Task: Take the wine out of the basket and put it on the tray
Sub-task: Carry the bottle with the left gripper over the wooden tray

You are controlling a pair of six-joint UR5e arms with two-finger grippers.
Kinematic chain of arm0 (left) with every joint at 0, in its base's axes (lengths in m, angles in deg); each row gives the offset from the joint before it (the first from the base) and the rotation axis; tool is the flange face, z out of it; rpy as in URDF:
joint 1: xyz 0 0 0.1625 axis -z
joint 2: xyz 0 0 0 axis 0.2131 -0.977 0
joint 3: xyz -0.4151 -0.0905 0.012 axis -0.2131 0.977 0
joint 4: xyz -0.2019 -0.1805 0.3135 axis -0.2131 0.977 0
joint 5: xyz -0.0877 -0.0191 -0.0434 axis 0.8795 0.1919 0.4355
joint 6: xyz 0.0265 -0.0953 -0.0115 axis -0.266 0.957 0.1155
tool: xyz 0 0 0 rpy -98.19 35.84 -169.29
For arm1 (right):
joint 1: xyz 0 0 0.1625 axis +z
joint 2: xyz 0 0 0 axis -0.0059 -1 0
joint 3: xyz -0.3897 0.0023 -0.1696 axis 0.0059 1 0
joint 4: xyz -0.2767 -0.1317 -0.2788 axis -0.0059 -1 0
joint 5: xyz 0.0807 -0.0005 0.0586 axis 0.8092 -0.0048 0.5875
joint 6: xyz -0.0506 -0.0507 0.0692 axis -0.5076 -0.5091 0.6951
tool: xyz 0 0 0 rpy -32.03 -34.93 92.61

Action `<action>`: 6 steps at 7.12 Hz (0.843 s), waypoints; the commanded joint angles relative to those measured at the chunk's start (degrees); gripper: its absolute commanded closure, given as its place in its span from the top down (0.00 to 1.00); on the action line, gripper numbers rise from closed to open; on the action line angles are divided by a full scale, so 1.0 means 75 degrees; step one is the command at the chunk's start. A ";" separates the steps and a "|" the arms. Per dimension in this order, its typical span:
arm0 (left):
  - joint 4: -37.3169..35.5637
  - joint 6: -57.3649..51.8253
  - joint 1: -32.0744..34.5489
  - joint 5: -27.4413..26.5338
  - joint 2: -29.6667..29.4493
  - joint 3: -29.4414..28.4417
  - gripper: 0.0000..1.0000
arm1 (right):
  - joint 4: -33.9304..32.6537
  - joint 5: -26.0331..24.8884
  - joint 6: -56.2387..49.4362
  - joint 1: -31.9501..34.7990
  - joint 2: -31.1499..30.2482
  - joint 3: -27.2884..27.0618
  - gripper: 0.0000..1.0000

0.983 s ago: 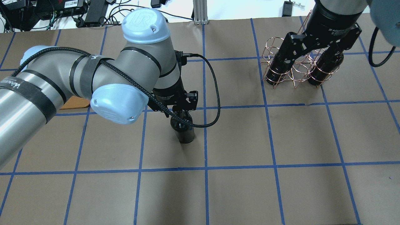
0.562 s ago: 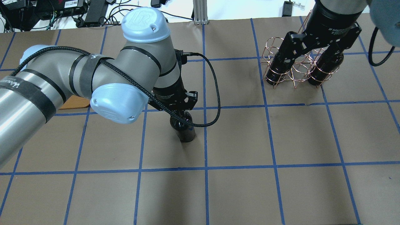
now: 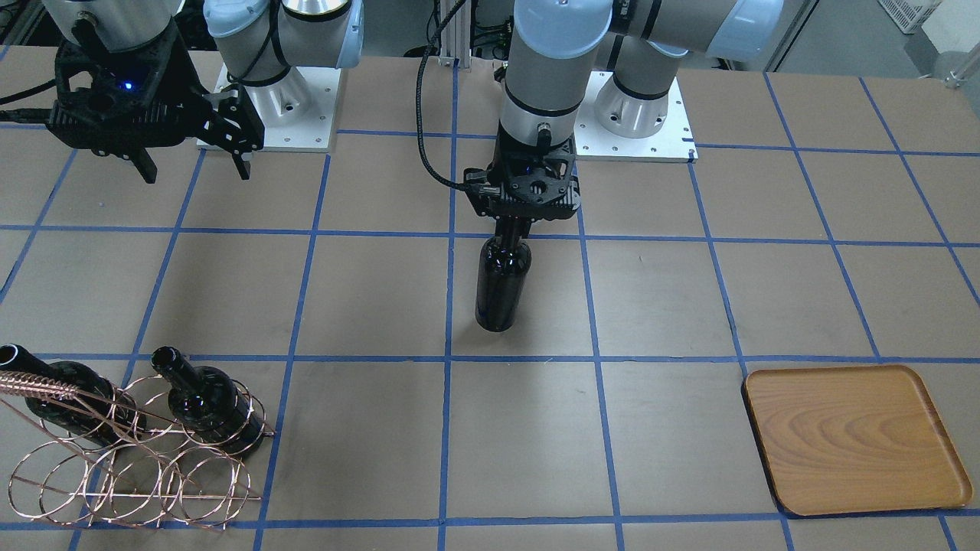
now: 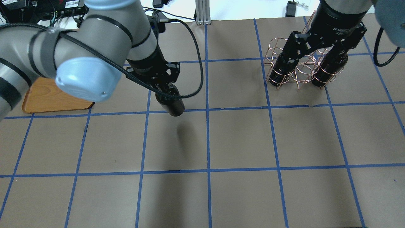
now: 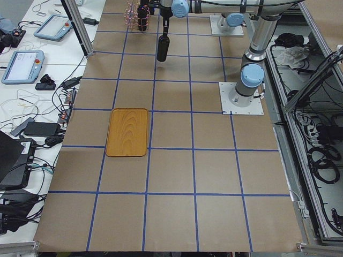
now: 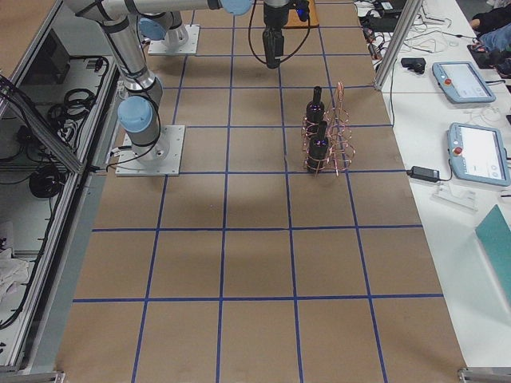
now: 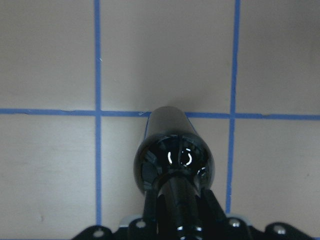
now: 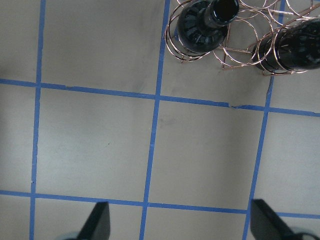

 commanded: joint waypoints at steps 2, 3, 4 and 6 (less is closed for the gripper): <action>0.0874 -0.2275 -0.2527 -0.0078 -0.0494 -0.1229 0.00 | -0.0010 0.0038 0.0062 0.0000 -0.0017 0.0000 1.00; 0.1284 -0.3130 -0.3116 -0.0346 -0.0868 -0.1779 0.00 | -0.0010 0.0027 -0.0007 0.0000 -0.0005 0.0000 1.00; 0.1311 -0.3394 -0.3667 -0.0384 -0.1243 -0.2075 0.00 | -0.0010 0.0015 0.0003 0.0000 -0.0017 0.0000 1.00; 0.1172 -0.4480 -0.4665 -0.0407 -0.1992 -0.2544 0.00 | -0.0010 0.0015 0.0015 0.0000 -0.0017 0.0000 1.00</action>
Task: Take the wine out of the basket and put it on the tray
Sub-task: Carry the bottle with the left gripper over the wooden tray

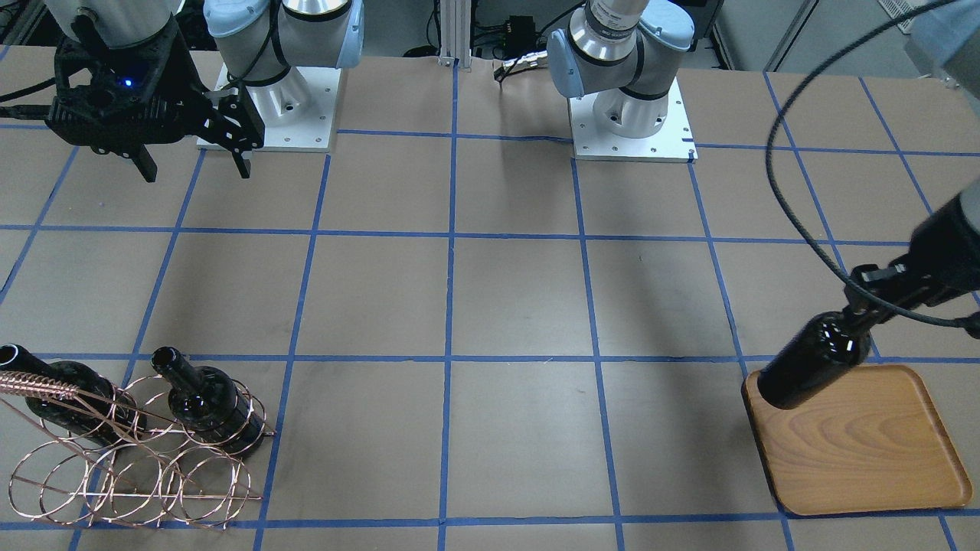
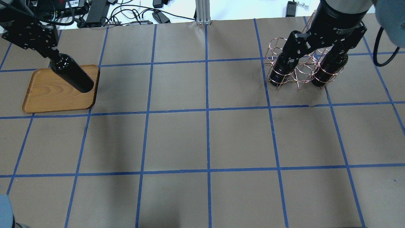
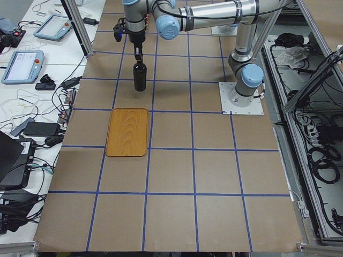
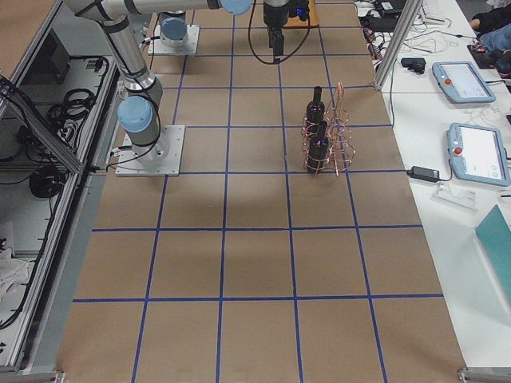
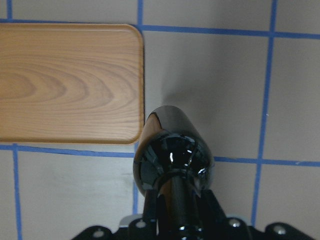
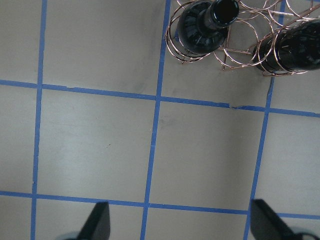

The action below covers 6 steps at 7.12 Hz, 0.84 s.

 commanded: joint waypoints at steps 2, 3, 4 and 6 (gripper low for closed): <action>-0.0407 -0.1115 -0.0909 -0.0025 -0.1050 -0.0750 0.00 | -0.0005 -0.0002 0.0024 0.0001 -0.0006 0.0000 1.00; -0.0407 -0.1126 -0.0979 -0.0014 -0.1179 -0.0822 0.00 | -0.0005 -0.0002 0.0002 0.0001 -0.0006 0.0000 1.00; -0.0396 -0.1115 -0.1026 0.0056 -0.1239 -0.0799 0.00 | -0.0017 -0.0002 0.0013 0.0001 -0.0006 0.0000 1.00; -0.0395 -0.1033 -0.0968 0.0162 -0.1298 -0.0647 0.00 | -0.0017 -0.0013 0.0001 0.0001 -0.0006 0.0000 1.00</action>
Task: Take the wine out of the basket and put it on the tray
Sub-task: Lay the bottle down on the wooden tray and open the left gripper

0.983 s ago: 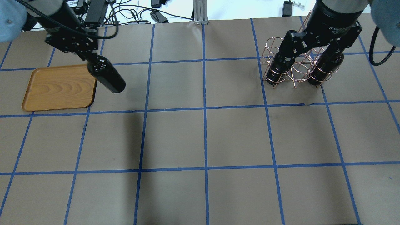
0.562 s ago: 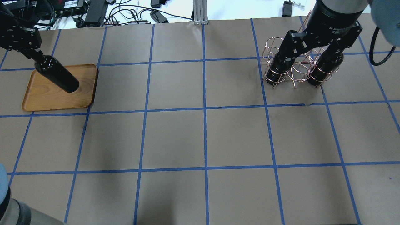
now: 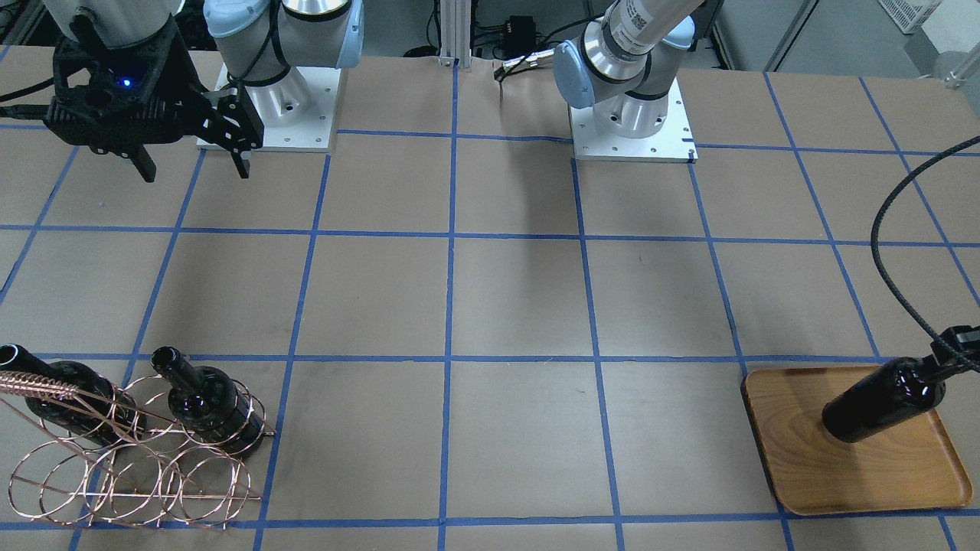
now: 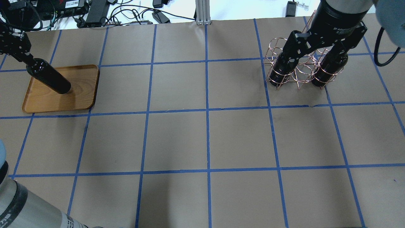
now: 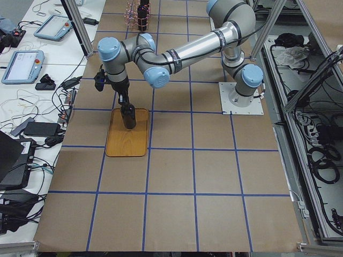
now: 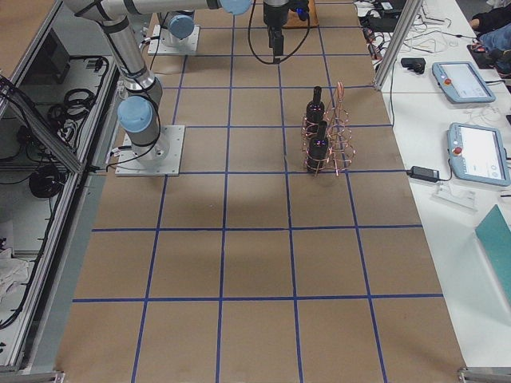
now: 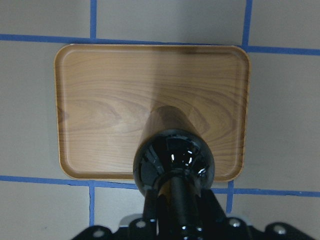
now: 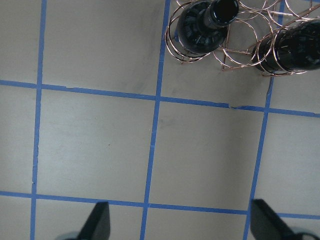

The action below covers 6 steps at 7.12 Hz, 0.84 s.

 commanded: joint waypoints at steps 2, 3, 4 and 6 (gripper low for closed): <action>-0.0057 0.0017 0.0009 0.0177 -0.0074 0.0132 0.06 | -0.0007 0.0008 -0.0015 0.0000 0.0000 0.0000 1.00; -0.0057 0.0017 0.0009 0.0177 -0.0086 0.0179 0.07 | 0.0004 -0.0004 -0.0003 0.0000 0.0000 0.0000 1.00; -0.0069 0.0017 0.0009 0.0166 -0.0086 0.0249 0.22 | -0.0007 0.0008 -0.0003 0.0000 0.0000 0.0000 1.00; -0.0092 0.0017 0.0009 0.0177 -0.0074 0.0296 0.74 | -0.0007 0.0008 -0.0003 0.0000 0.0000 0.0000 1.00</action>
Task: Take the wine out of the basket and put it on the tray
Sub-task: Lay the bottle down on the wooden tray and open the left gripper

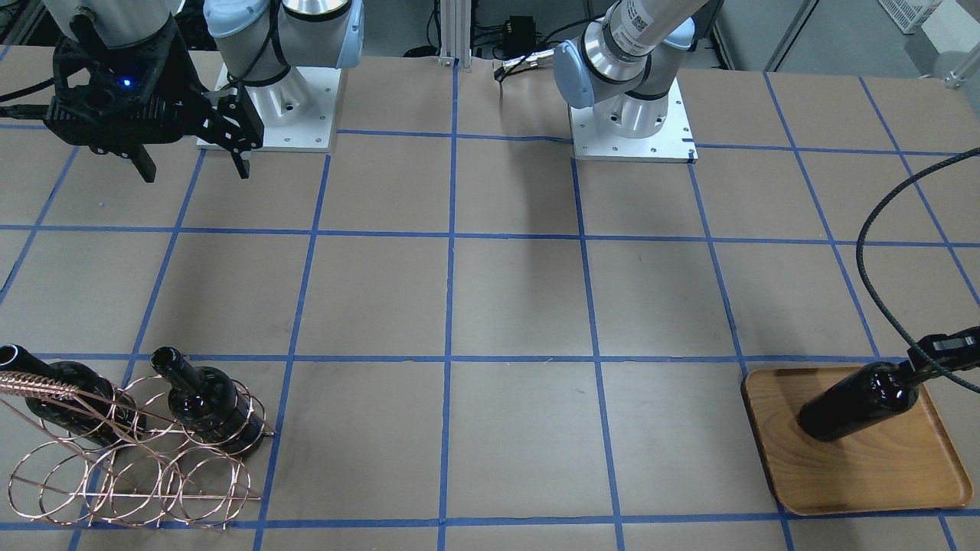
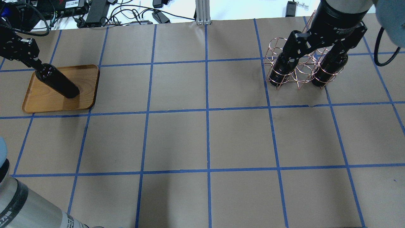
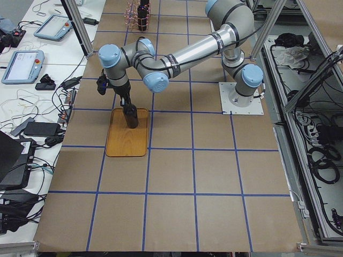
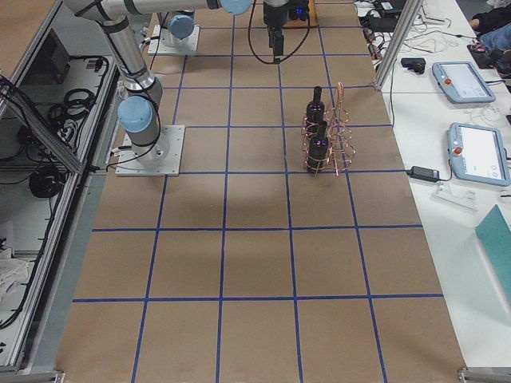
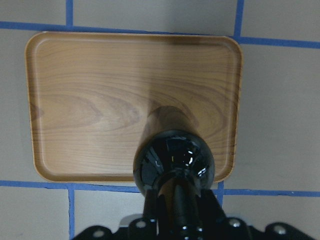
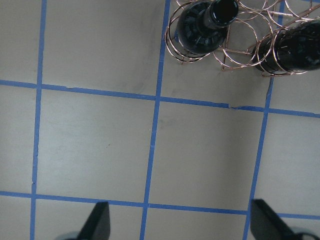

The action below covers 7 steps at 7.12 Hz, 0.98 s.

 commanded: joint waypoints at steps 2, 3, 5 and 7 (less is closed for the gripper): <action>0.0037 -0.0087 0.0000 -0.0079 0.0295 0.0033 1.00 | -0.0006 0.0006 0.0012 0.0000 0.0000 0.0000 1.00; 0.0189 -0.0087 0.0047 -0.0091 0.0576 0.0033 1.00 | 0.0005 -0.0005 -0.0011 0.0000 0.0000 0.0000 1.00; 0.0901 -0.0041 0.0628 -0.0103 0.1476 0.0022 1.00 | 0.0017 -0.0005 0.0000 0.0000 0.0023 0.0000 1.00; 0.1139 0.0621 0.1938 0.0085 0.2332 0.0080 1.00 | 0.0005 0.0018 -0.0023 0.0000 -0.0001 0.0000 1.00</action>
